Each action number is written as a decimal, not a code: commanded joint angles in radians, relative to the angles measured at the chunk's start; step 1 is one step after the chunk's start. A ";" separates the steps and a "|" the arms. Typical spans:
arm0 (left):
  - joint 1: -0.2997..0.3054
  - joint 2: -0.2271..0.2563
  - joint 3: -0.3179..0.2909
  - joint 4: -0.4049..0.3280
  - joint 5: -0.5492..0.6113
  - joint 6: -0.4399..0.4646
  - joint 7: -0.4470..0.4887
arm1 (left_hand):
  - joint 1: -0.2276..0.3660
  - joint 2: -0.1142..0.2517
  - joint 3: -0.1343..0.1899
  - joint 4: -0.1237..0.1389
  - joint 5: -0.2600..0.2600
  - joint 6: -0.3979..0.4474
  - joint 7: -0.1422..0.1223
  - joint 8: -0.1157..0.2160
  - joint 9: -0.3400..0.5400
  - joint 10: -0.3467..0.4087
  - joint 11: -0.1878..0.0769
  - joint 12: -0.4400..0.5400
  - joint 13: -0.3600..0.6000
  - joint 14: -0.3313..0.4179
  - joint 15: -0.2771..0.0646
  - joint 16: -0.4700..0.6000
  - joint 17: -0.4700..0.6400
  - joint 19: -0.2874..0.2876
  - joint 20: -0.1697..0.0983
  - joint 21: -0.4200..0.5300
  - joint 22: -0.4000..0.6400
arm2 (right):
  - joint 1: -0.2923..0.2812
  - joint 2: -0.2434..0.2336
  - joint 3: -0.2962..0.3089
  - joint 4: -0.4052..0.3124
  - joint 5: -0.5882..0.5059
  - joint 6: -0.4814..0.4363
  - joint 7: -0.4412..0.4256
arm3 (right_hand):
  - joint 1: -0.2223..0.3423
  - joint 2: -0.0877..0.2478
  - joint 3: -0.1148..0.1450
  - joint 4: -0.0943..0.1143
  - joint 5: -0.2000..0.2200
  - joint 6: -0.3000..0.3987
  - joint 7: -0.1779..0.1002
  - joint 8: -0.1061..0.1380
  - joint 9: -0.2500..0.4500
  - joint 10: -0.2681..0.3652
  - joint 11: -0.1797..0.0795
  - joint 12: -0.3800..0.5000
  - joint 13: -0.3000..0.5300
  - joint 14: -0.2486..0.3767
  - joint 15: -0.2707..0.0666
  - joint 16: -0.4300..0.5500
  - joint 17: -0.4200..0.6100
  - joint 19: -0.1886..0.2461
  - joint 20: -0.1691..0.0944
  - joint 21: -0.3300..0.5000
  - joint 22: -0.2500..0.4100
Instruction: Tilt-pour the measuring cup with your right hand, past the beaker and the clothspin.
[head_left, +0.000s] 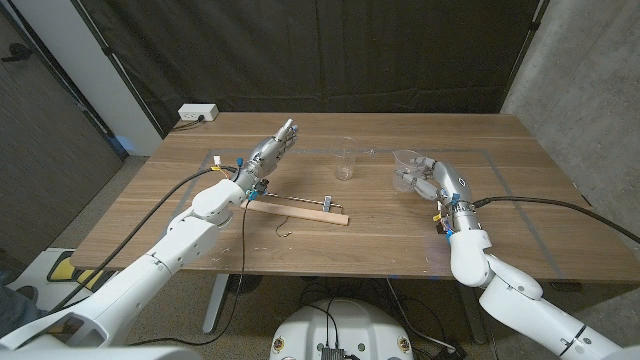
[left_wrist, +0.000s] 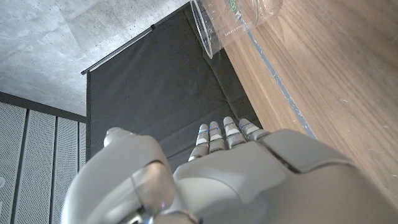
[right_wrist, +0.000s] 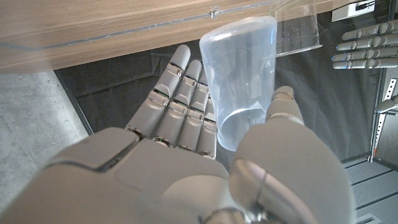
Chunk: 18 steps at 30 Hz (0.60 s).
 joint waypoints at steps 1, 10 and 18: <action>0.003 -0.005 0.005 0.001 -0.002 -0.006 -0.006 | 0.010 -0.002 -0.010 0.003 -0.002 0.003 -0.003 -0.002 0.003 0.009 -0.001 -0.003 0.003 0.003 0.001 -0.001 0.006 -0.009 0.004 0.002 0.006 | -0.032 0.009 -0.057 0.001 -0.134 -0.055 -0.138 | 0.063 0.076 0.033 0.025 0.003 0.103 -0.098 -0.002 0.004 0.012 -0.015 -0.001 0.004 0.001 -0.099 0.000 0.004 -0.001 -0.104 0.001 0.003; 0.002 -0.006 0.006 0.004 -0.003 -0.005 -0.008 | 0.011 -0.001 -0.011 0.003 -0.002 0.003 -0.004 -0.002 0.003 0.008 -0.003 -0.003 0.003 0.002 0.002 -0.002 0.006 -0.011 0.005 0.002 0.006 | -0.071 0.028 -0.081 0.001 -0.178 -0.093 -0.202 | 0.061 0.077 0.032 0.027 0.002 0.104 -0.099 -0.002 0.005 0.008 -0.014 -0.004 0.004 -0.013 -0.101 -0.004 0.005 -0.013 -0.103 -0.003 0.003; -0.011 -0.009 0.011 0.015 -0.003 -0.008 -0.023 | 0.011 -0.001 -0.011 0.004 -0.002 0.004 -0.002 -0.002 0.003 0.008 0.000 -0.003 0.003 0.002 0.001 -0.002 0.006 -0.011 0.005 0.002 0.006 | -0.073 0.032 -0.117 0.020 -0.221 -0.111 -0.230 | 0.059 0.078 0.032 0.028 0.002 0.097 -0.102 -0.006 0.004 0.003 -0.013 -0.007 0.004 -0.020 -0.097 -0.005 0.005 -0.016 -0.103 -0.004 0.002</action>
